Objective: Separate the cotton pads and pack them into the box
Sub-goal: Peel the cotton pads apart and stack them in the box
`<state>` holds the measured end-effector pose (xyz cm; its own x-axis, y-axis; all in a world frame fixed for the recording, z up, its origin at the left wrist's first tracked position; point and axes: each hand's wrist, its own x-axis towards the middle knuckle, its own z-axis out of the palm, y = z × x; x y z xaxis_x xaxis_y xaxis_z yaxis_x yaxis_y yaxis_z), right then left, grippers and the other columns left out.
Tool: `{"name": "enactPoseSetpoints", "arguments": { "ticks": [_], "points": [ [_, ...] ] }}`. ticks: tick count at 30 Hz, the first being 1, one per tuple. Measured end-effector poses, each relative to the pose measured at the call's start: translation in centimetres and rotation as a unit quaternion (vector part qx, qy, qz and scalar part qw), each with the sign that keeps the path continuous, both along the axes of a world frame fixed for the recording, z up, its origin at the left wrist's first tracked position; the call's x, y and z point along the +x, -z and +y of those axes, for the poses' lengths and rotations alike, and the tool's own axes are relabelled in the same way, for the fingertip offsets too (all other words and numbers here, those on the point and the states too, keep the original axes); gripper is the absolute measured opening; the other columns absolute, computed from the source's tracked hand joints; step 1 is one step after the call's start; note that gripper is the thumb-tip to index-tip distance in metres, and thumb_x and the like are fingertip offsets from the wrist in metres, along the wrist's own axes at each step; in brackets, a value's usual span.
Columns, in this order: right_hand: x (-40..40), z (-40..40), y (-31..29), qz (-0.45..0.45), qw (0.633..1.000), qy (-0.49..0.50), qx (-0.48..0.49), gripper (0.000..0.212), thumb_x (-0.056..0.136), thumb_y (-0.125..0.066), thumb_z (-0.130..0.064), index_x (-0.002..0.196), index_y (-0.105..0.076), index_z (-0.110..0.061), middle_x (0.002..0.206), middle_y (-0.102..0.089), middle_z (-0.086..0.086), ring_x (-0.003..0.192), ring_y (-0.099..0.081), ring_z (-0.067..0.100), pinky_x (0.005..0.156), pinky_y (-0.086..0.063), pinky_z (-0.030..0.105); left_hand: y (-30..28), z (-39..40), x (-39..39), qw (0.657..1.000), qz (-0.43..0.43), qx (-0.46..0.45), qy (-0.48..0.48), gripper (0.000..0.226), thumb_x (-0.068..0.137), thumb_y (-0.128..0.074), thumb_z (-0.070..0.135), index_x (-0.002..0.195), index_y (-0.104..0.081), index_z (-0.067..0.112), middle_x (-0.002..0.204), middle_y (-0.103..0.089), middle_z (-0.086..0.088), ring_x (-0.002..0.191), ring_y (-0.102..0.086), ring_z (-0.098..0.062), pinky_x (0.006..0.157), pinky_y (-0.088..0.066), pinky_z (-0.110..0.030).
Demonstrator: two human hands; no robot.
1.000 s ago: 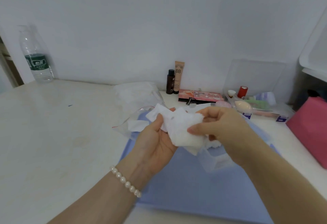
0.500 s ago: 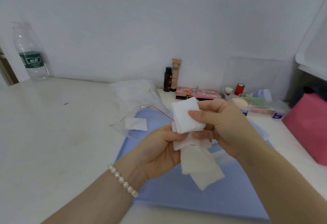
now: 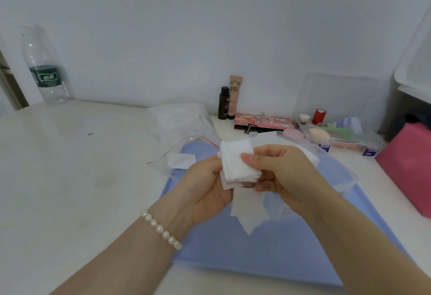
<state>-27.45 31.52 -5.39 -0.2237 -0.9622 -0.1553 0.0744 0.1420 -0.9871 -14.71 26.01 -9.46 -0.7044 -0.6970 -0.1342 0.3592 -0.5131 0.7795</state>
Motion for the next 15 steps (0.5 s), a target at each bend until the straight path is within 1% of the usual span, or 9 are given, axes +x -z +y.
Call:
{"name": "enactPoseSetpoints", "arguments": {
  "ticks": [1,4,5,7,12,15],
  "points": [
    [0.05,-0.12,0.18,0.002,1.0,0.006,0.003,0.011,0.076,-0.07,-0.01,0.082,-0.065,-0.002,0.069,-0.068,0.015,0.048,-0.062,0.02,0.037,-0.046,0.02,0.02,-0.02,0.01,1.0,0.001,0.01,-0.005,0.04,0.096,-0.033,0.016,0.125,-0.054,-0.003,0.124,-0.059,-0.025,0.102,-0.06,-0.032,0.084,-0.053,-0.033],
    [0.02,-0.26,0.38,0.009,1.0,0.015,-0.001,0.01,0.078,-0.07,-0.008,0.083,-0.065,-0.002,0.069,-0.067,0.014,0.046,-0.062,0.017,0.037,-0.046,0.02,-0.13,0.02,0.03,0.999,0.024,0.042,-0.006,0.044,0.1,-0.028,0.028,0.109,-0.062,0.002,0.101,-0.07,-0.016,0.081,-0.069,-0.023,0.069,-0.056,-0.028],
    [0.02,-0.25,0.39,0.015,1.0,0.014,-0.003,0.01,0.078,-0.07,-0.008,0.084,-0.064,-0.002,0.07,-0.067,0.013,0.047,-0.061,0.016,0.038,-0.047,0.021,-0.25,0.01,0.05,0.998,0.035,0.059,-0.006,0.046,0.1,-0.028,0.031,0.107,-0.063,0.002,0.099,-0.071,-0.015,0.08,-0.07,-0.023,0.069,-0.057,-0.029],
    [0.05,-0.22,0.4,0.02,1.0,0.013,-0.005,0.01,0.078,-0.07,-0.007,0.085,-0.064,-0.002,0.071,-0.067,0.013,0.048,-0.061,0.015,0.039,-0.048,0.021,-0.37,-0.03,0.13,0.996,0.047,0.078,-0.004,0.049,0.1,-0.028,0.034,0.109,-0.062,0.0,0.103,-0.07,-0.017,0.083,-0.071,-0.025,0.074,-0.057,-0.033],
    [0.24,-0.17,0.36,0.024,0.999,0.022,-0.011,0.013,0.077,-0.07,-0.004,0.086,-0.063,0.001,0.074,-0.066,0.014,0.046,-0.061,0.012,0.038,-0.047,0.019,-0.17,-0.2,0.19,0.994,0.043,0.1,-0.002,0.054,0.101,-0.024,0.037,0.114,-0.059,-0.002,0.108,-0.068,-0.02,0.086,-0.071,-0.027,0.076,-0.057,-0.038],
    [0.5,-0.08,0.42,0.037,0.999,0.034,-0.021,0.01,0.076,-0.071,-0.002,0.083,-0.063,0.0,0.073,-0.066,0.011,0.044,-0.061,0.009,0.037,-0.046,0.019,-0.28,-0.19,0.22,0.995,0.045,0.094,-0.003,0.065,0.097,-0.022,0.051,0.118,-0.056,0.0,0.112,-0.067,-0.019,0.095,-0.068,-0.028,0.086,-0.053,-0.04]
  ]
}}
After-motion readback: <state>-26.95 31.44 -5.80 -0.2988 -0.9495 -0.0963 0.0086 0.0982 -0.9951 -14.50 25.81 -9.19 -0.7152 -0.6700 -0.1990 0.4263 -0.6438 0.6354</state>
